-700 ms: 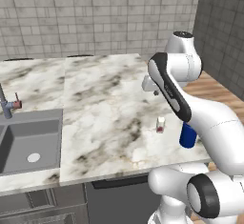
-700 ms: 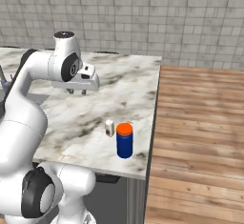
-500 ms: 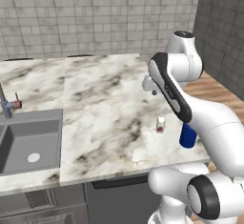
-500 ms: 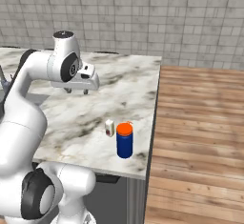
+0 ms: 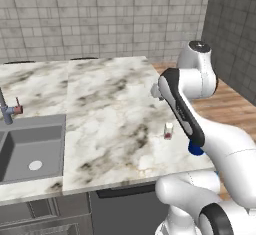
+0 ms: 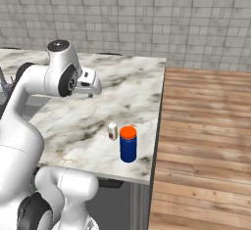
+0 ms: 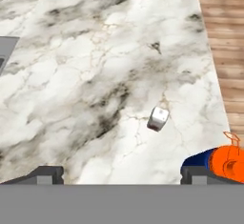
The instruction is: Pick the boxed drink, water bottle from the counter and place them in the open cabinet.
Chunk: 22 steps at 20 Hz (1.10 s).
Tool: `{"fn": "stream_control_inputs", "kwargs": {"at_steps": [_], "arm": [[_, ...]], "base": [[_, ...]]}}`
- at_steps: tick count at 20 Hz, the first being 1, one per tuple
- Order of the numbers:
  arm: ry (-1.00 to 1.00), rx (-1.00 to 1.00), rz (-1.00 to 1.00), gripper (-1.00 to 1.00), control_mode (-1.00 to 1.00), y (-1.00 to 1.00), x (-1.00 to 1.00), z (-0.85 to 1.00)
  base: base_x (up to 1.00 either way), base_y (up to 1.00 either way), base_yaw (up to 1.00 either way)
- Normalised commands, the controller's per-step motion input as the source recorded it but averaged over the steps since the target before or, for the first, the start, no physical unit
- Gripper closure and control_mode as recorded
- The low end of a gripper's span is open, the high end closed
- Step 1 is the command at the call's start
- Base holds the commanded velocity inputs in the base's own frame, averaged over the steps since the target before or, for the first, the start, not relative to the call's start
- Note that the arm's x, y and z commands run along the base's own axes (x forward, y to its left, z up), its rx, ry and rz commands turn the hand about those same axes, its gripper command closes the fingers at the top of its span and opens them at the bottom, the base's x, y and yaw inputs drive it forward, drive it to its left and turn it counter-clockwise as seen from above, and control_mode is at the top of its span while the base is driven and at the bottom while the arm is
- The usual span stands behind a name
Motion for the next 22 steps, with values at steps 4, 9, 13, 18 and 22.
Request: {"fn": "stream_control_inputs", "kwargs": {"at_steps": [4, 9, 13, 18, 22], "arm": [[-0.05, 0.01, -0.27, -1.00, -1.00, 0.00, -0.06, -0.24], [0.09, 0.00, -0.48, -1.00, -1.00, 0.01, 0.01, -0.30], [0.08, 0.04, -0.45, -1.00, -1.00, 0.00, 0.14, -0.36], [0.04, 0.11, -0.31, -1.00, -1.00, 0.00, 0.28, -0.40], [0.00, 0.08, -0.17, -1.00, -1.00, -0.02, 0.35, -0.42]], "base": [[0.00, 0.00, 0.00], [0.00, 0.00, 0.00], [0.00, 0.00, 0.00], [0.00, 0.00, 0.00], [0.00, 0.00, 0.00]]}}
